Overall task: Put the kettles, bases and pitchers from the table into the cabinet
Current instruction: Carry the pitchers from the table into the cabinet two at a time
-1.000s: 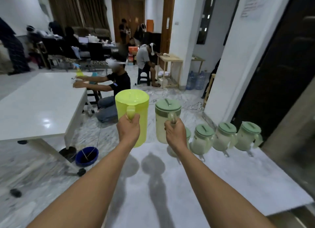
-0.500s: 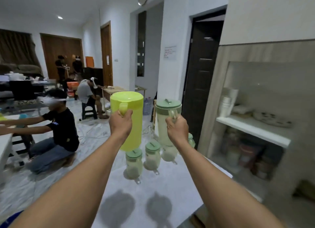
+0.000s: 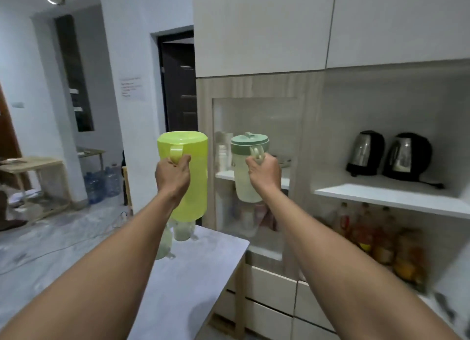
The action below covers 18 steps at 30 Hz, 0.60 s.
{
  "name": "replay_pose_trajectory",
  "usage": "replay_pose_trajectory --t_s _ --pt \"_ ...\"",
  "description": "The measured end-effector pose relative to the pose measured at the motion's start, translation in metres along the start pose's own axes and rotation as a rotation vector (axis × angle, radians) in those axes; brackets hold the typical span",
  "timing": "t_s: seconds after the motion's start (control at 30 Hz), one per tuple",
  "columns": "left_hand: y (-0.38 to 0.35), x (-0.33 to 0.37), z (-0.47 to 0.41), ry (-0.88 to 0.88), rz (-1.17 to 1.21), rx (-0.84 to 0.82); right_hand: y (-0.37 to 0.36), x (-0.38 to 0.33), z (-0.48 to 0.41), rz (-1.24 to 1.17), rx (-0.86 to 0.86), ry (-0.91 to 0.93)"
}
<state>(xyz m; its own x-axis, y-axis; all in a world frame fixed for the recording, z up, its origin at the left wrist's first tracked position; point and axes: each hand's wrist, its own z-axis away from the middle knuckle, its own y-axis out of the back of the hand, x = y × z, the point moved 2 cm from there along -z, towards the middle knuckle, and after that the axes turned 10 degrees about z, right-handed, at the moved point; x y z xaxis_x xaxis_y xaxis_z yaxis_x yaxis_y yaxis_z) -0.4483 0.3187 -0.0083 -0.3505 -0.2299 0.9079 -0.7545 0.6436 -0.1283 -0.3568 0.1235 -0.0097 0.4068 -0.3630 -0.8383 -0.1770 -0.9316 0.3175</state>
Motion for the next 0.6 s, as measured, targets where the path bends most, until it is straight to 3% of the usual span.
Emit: replay_pose_trajectory --t_s 0.27,0.6 --pt "-0.136 0.001 0.032 0.008 0.12 -0.231 0.11 0.056 -0.049 0.061 0.192 -0.058" --pt "-0.306 0.01 0.077 0.003 0.18 -0.384 0.246 0.122 -0.119 0.151 0.383 -0.139"
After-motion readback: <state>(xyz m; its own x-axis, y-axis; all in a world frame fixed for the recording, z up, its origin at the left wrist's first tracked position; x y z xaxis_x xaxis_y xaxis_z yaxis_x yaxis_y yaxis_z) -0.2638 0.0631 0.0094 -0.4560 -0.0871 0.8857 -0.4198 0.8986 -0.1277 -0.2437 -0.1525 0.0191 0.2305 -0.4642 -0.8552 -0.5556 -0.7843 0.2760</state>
